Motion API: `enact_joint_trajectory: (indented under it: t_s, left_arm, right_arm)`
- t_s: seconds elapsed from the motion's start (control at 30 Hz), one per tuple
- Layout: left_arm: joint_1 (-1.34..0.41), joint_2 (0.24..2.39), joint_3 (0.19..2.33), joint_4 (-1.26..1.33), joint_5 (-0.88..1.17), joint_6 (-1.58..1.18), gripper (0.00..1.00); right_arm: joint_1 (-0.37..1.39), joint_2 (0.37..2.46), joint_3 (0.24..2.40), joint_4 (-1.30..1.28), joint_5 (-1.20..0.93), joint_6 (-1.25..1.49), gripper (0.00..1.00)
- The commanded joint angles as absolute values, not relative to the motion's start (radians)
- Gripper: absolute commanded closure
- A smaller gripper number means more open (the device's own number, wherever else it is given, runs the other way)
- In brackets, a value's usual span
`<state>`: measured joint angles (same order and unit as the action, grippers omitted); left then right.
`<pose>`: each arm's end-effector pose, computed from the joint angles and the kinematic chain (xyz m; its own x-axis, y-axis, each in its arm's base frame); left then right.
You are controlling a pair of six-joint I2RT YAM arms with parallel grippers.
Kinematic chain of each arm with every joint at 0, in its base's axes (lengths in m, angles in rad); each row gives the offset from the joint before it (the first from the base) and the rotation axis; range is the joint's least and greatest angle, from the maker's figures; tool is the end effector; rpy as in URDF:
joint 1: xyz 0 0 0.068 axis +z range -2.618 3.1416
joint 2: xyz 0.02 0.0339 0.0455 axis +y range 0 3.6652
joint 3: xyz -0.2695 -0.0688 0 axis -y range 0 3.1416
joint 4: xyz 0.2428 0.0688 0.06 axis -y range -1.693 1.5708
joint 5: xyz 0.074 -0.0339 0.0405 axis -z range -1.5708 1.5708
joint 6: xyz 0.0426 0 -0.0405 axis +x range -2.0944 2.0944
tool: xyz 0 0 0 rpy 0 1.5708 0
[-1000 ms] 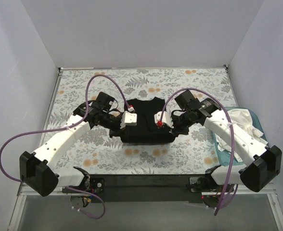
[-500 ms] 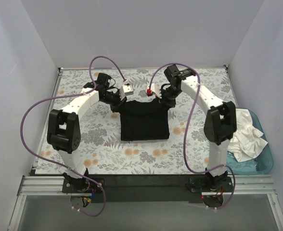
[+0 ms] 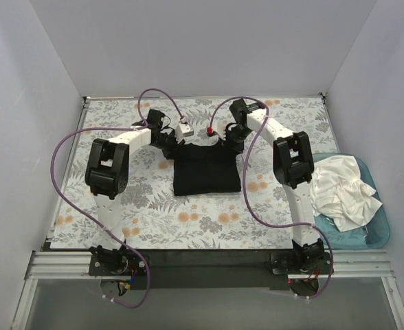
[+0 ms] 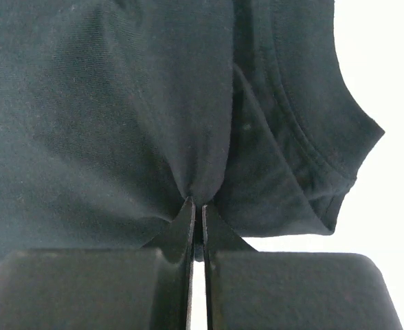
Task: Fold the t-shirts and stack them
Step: Fold the tshirt
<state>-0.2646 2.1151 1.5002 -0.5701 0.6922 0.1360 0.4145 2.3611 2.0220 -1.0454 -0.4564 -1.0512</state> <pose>0.4105 -0.1394 0.1541 -0.8273 0.3323 -0.4530 0.5504 0.6411 -0.5348 0.4329 0.2110 0.1686 -0.0680 -0.8812 -0.4679 -0.9974 0.0481 0.0543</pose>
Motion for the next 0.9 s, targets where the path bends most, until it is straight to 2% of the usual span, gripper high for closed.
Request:
enact_joint_trajectory:
  t_s: [0.0,0.27,0.37,0.4,0.5,0.67,0.87]
  left_arm:
    - [-0.275,2.005,1.385,-0.566,0.715,0.13,1.0]
    - [-0.316,1.733,1.105,-0.624,0.804,0.127,1.0]
    - [-0.325,1.657,1.077,-0.664,0.853,0.121,0.77]
    - [-0.325,1.626,1.077,-0.66,0.87,0.109,0.65]
    - [-0.34,1.594,1.091,-0.597,0.903,0.048,0.5]
    - [-0.419,1.661,1.146,-0.532,0.931,0.006,0.48]
    - [-0.491,1.745,1.112,-0.351,0.914,-0.04,0.48]
  right_arm:
    - [0.429,2.281,1.872,-1.019,-0.503,-1.019,0.99]
    - [0.509,1.956,1.409,-0.907,-0.574,-0.925,0.99]
    - [0.515,1.884,1.355,-0.897,-0.595,-0.887,0.97]
    - [0.515,1.873,1.358,-0.899,-0.6,-0.858,0.97]
    - [0.517,1.838,1.361,-0.899,-0.615,-0.841,0.96]
    - [0.522,1.841,1.351,-0.897,-0.607,-0.85,0.97]
    - [0.523,1.829,1.35,-0.893,-0.618,-0.854,0.99]
